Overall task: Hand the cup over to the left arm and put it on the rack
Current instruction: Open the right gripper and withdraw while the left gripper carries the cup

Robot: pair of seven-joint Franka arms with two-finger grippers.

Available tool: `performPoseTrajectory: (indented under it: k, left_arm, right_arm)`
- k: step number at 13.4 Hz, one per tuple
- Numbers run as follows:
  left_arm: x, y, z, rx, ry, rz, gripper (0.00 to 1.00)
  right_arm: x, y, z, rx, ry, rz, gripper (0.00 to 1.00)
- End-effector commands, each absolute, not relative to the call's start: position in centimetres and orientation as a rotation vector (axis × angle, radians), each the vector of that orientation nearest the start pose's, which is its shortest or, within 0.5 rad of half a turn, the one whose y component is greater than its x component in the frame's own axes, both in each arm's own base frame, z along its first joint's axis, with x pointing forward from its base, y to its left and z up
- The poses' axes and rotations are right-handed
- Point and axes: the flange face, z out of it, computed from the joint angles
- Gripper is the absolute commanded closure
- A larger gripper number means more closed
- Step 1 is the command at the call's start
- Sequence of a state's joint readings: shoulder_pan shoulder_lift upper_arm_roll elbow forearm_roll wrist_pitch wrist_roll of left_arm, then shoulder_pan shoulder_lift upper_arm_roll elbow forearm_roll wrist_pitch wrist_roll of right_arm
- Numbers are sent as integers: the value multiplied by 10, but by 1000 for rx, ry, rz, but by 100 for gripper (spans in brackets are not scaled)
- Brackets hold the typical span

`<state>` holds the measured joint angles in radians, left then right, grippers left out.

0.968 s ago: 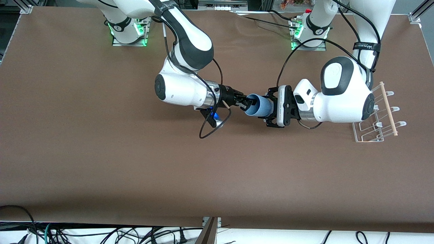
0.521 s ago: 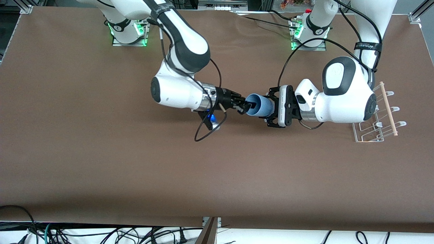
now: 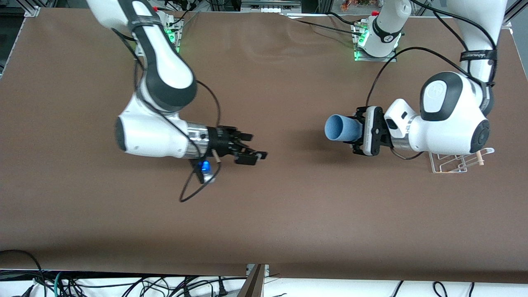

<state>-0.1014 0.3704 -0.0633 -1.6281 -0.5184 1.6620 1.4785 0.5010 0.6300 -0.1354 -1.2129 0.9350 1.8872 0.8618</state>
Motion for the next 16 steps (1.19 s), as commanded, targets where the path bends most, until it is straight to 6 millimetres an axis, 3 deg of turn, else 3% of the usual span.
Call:
performPoseTrajectory:
  k: [1,3,5,6,9,12,14,16]
  left_arm:
    - [607,-133,405,1888,-1855,-74,100]
    - [602,-114,400,1953,-1952,-290,100]
    - [604,-95,398,2019,-2053,-471,100]
    - [602,-85,398,2053,-2086,-603,100]
    - [605,-61,401,2125,-2164,-840,100]
    - [608,-46,397,2305,-2168,-1095,100]
    - [609,-38,380,2347,-2165,-1292,100]
    - [600,-27,366,2428,-2122,-1504,100]
  right_arm:
    - [673,286,465,-2342,828,459,1]
    - [682,229,477,-2422,802,400,1]
    - [686,174,476,-2484,793,417,1]
    - [682,149,487,-2516,749,413,1]
    - [677,97,495,-2609,640,400,1]
    - [659,69,508,-2730,602,367,1]
    - [632,77,520,-2854,535,315,1]
    - [607,91,518,-3001,434,248,1]
